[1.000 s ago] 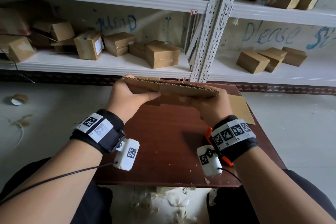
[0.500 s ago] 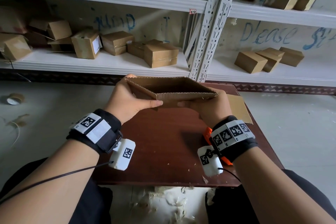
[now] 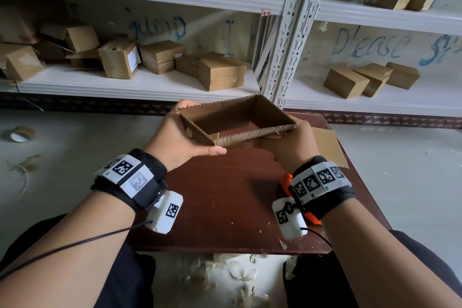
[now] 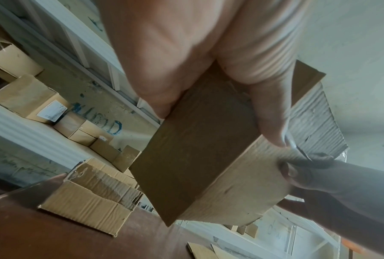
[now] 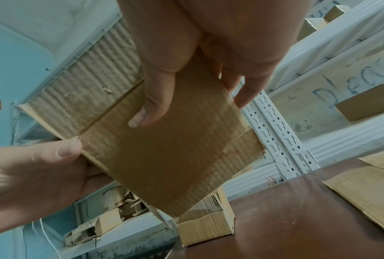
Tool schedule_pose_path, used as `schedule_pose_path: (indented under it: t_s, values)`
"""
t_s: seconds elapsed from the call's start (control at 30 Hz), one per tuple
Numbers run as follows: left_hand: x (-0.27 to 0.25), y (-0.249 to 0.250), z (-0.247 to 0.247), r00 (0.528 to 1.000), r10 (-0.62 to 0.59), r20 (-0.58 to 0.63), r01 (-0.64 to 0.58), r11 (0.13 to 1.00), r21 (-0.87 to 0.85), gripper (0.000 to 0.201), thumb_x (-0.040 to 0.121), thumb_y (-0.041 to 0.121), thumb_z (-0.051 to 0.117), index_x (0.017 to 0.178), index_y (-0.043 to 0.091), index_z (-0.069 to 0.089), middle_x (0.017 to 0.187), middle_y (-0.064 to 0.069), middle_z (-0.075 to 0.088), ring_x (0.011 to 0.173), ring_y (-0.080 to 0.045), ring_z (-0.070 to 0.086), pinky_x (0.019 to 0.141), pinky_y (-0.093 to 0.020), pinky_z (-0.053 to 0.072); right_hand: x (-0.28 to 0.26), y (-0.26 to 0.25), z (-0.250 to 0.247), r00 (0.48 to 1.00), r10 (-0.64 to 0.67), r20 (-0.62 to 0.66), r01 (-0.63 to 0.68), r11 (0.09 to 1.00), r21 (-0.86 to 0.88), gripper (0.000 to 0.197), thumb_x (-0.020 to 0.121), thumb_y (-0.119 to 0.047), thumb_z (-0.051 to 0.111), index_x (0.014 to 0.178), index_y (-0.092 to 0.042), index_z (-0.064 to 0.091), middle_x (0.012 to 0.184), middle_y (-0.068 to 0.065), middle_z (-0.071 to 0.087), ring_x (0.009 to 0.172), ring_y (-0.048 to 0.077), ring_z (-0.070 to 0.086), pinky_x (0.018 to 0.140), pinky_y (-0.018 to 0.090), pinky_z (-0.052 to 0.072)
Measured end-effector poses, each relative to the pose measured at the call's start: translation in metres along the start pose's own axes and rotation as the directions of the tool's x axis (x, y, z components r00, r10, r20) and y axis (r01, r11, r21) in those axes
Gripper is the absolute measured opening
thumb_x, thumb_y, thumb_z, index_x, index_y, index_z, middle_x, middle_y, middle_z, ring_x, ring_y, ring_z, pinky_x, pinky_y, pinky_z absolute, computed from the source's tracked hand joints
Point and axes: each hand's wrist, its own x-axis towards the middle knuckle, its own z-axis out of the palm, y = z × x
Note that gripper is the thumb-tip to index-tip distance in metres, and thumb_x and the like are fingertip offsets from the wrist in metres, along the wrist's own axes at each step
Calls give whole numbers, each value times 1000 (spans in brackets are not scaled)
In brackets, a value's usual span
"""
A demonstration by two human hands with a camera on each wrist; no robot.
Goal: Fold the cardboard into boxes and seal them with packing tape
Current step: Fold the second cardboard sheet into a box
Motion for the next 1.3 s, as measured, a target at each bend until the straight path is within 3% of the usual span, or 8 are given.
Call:
schedule_pose_path:
  t_s: [0.17,0.37,0.53,0.67,0.83,0.97,1.13,1.3]
  values:
    - [-1,5,2,998,35,59,-37,999,32,92,36,41,104,115,26,59,124,-11,66,109,-11,69,97,-28,56,4,5,-1,1000,-29,10,29,1000,-10,42,55,-5,100,73,-19,65,54,-19,63,48,-5,53,46,11,41]
    - [-5,9,4,991,77,111,-80,996,28,96,49,-7,98,132,2,50,134,-14,58,100,6,69,83,-8,51,3,8,-1,996,-86,28,86,996,-9,47,55,-3,100,80,-20,64,61,-18,66,57,-6,54,49,13,44]
    - [-9,8,7,950,74,302,-149,961,232,104,53,28,103,144,21,53,143,9,59,134,-1,52,120,-36,37,7,10,-1,988,-124,91,133,986,-98,63,53,-1,100,95,-31,64,83,-19,72,76,-11,62,66,10,48]
    - [-17,7,19,926,46,374,-115,980,163,111,56,11,101,150,16,41,142,10,59,137,-6,51,123,-43,34,6,12,-2,978,-114,172,141,979,-150,79,53,-3,101,115,-27,58,81,-38,64,79,-19,59,70,4,44]
    - [-15,10,19,947,14,321,-59,989,132,121,62,4,96,158,8,22,157,3,42,146,0,37,121,-20,27,7,10,-12,984,-60,165,73,994,-76,83,48,-23,105,117,-27,60,108,-13,74,104,-5,68,92,21,53]
    - [-10,21,21,988,-37,150,24,996,85,109,55,36,79,153,21,36,145,7,54,132,-7,51,112,-31,41,5,1,-13,991,-44,129,36,997,66,69,65,-49,95,121,-25,63,114,-11,75,113,4,69,98,29,55]
    - [2,13,19,1000,-25,-5,24,986,-164,75,53,22,64,128,28,67,125,-12,68,123,-42,56,105,-71,40,-2,-17,-11,960,248,129,-273,930,246,68,80,-86,43,126,-39,60,124,-10,64,127,23,59,99,52,53]
    - [3,16,28,968,-174,-182,86,906,-414,22,43,22,66,65,20,72,89,-10,67,97,-36,60,96,-49,49,-1,-24,-12,932,335,136,-361,856,370,79,90,-82,32,145,-29,54,138,7,61,128,29,58,103,62,48]
